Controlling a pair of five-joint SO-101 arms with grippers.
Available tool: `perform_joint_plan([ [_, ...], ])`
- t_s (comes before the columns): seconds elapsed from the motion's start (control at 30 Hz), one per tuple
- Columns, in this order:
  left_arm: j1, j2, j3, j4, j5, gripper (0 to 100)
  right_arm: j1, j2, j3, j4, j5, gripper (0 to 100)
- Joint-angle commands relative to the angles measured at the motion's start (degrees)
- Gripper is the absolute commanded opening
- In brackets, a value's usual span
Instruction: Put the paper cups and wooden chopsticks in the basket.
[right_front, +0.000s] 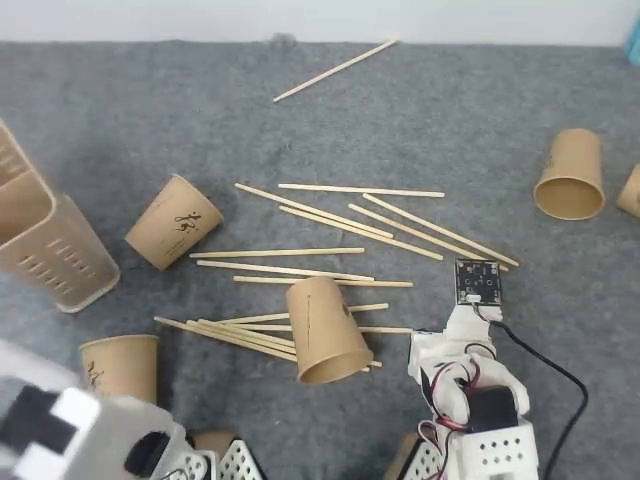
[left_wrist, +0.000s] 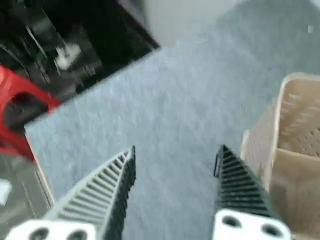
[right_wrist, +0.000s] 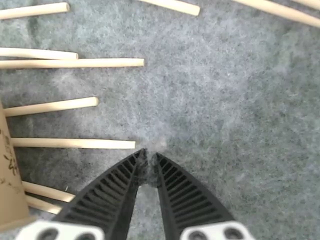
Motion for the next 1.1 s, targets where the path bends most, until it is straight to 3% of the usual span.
perform_joint_plan([
  [0.0,4.0,-15.5,15.3,1.8,0.1,25,-0.5,-1.2,1.1,0.3,-0.7,0.8],
  [0.2,12.1,-39.1,39.6,0.1,-0.3,25,-0.4,-1.2,1.1,0.3,-0.7,0.8],
  [0.43,15.6,-55.9,75.1,-15.9,0.0,25,-0.7,-1.2,1.1,0.3,-0.7,0.8],
  [0.6,15.9,-62.3,94.3,-22.7,0.3,25,-0.7,-1.2,1.1,0.3,-0.9,0.8],
  [0.87,26.6,-65.3,107.3,-28.4,5.9,25,-0.8,-1.2,1.1,0.3,-0.7,0.9],
  [1.07,32.4,-65.3,112.0,-33.4,6.1,25,-2.5,-1.1,0.9,0.2,-0.4,0.9],
])
